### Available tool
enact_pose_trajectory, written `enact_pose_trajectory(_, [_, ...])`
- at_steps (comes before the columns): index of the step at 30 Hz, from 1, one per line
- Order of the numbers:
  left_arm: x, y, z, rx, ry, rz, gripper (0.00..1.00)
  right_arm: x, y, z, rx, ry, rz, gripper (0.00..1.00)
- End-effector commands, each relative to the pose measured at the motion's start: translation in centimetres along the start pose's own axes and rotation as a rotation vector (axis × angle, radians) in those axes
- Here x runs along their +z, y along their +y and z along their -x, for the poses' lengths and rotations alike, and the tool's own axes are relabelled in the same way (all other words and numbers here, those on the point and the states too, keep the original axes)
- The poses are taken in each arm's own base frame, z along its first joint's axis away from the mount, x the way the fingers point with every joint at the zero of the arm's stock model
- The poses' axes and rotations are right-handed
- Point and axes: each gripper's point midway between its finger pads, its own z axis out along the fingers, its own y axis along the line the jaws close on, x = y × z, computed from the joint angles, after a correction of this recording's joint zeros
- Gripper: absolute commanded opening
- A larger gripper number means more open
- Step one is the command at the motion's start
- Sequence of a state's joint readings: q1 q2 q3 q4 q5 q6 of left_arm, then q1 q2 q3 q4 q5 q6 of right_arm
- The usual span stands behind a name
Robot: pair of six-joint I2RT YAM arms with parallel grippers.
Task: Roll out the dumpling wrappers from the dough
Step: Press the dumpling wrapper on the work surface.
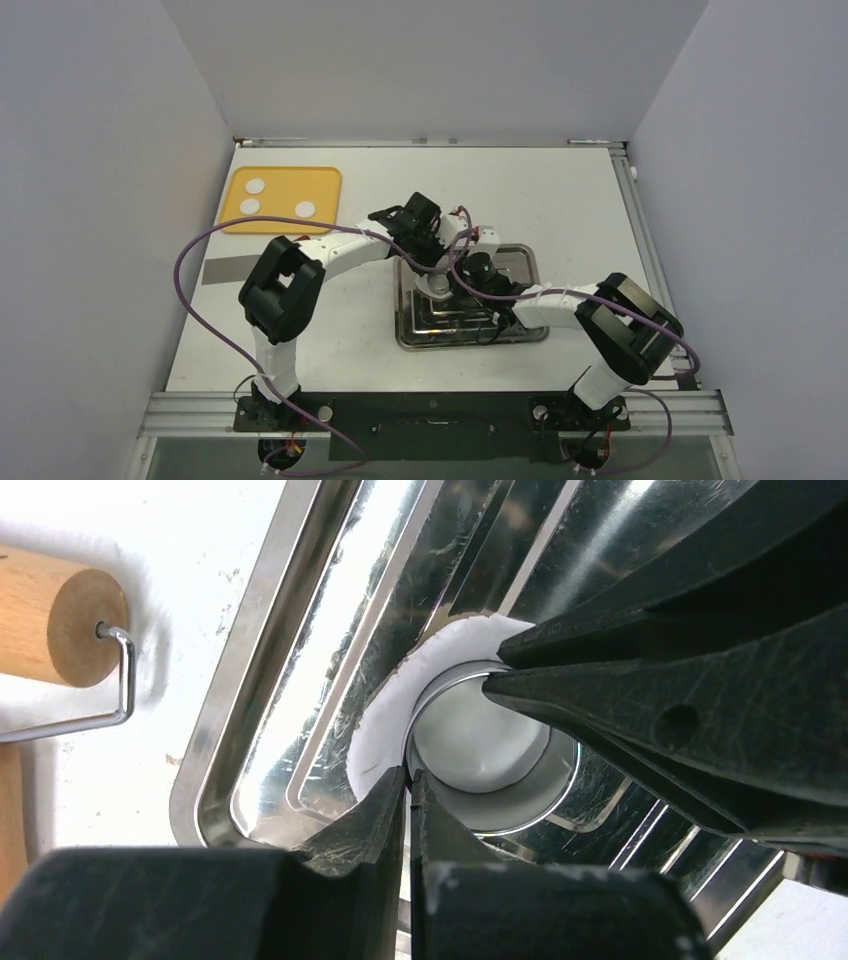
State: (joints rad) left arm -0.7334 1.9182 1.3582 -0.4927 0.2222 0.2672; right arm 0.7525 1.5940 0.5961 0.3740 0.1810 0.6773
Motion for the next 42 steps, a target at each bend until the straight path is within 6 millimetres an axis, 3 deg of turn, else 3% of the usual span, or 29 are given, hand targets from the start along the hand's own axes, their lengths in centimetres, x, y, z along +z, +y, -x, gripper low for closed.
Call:
enact_pose_trajectory(1, [-0.1, -7.2, -8.7, 0.429, 0.297, -0.284, 0.0, 1.6, -4.8, -3.4, -0.129, 0.142, -0.196, 0.08])
enact_pose_trajectory(5, [-0.3, -3.2, -11.9, 0.334, 0.344, -0.213, 0.0, 4.8, 3.0, -4.0, -0.173, 0.159, -0.029, 0.08])
enact_pose_trajectory(7, [-0.9, -2.0, -12.9, 0.288, 0.349, -0.203, 0.0, 5.1, 4.7, -4.0, -0.161, 0.166, 0.023, 0.08])
enact_pose_trajectory(9, [-1.3, -1.5, -13.0, 0.283, 0.338, -0.183, 0.0, 4.8, 4.3, -3.2, -0.131, 0.146, 0.037, 0.08])
enact_pose_trajectory(12, [-1.3, -2.2, -11.3, 0.301, 0.298, -0.184, 0.0, 3.7, 1.0, -2.1, -0.118, 0.135, -0.036, 0.08])
enact_pose_trajectory(17, [-0.4, -7.4, -7.6, 0.391, 0.254, -0.315, 0.0, 0.2, -7.3, -1.2, -0.096, 0.12, -0.238, 0.08])
enact_pose_trajectory(20, [0.1, -9.3, -7.0, 0.44, 0.258, -0.362, 0.0, -1.3, -9.6, -0.9, -0.106, 0.099, -0.315, 0.08])
enact_pose_trajectory(23, [0.8, -9.0, -7.7, 0.428, 0.289, -0.373, 0.0, -0.3, -8.3, -1.5, -0.091, 0.112, -0.261, 0.08])
enact_pose_trajectory(25, [0.9, -7.8, -8.6, 0.408, 0.312, -0.351, 0.0, 1.4, -5.6, -2.3, -0.099, 0.125, -0.203, 0.08])
enact_pose_trajectory(28, [-0.1, -5.6, -10.2, 0.341, 0.322, -0.32, 0.0, 3.4, -0.1, -3.0, -0.15, 0.137, -0.094, 0.08])
enact_pose_trajectory(31, [-1.6, -4.0, -11.1, 0.294, 0.31, -0.295, 0.0, 4.2, 2.4, -3.4, -0.157, 0.149, -0.033, 0.08])
enact_pose_trajectory(35, [-2.0, -4.2, -10.3, 0.307, 0.267, -0.292, 0.0, 3.3, 1.9, -2.7, -0.152, 0.13, -0.04, 0.08])
enact_pose_trajectory(42, [-0.2, -7.8, -6.0, 0.415, 0.218, -0.35, 0.0, -0.5, -1.5, -0.3, -0.182, 0.067, -0.17, 0.08])
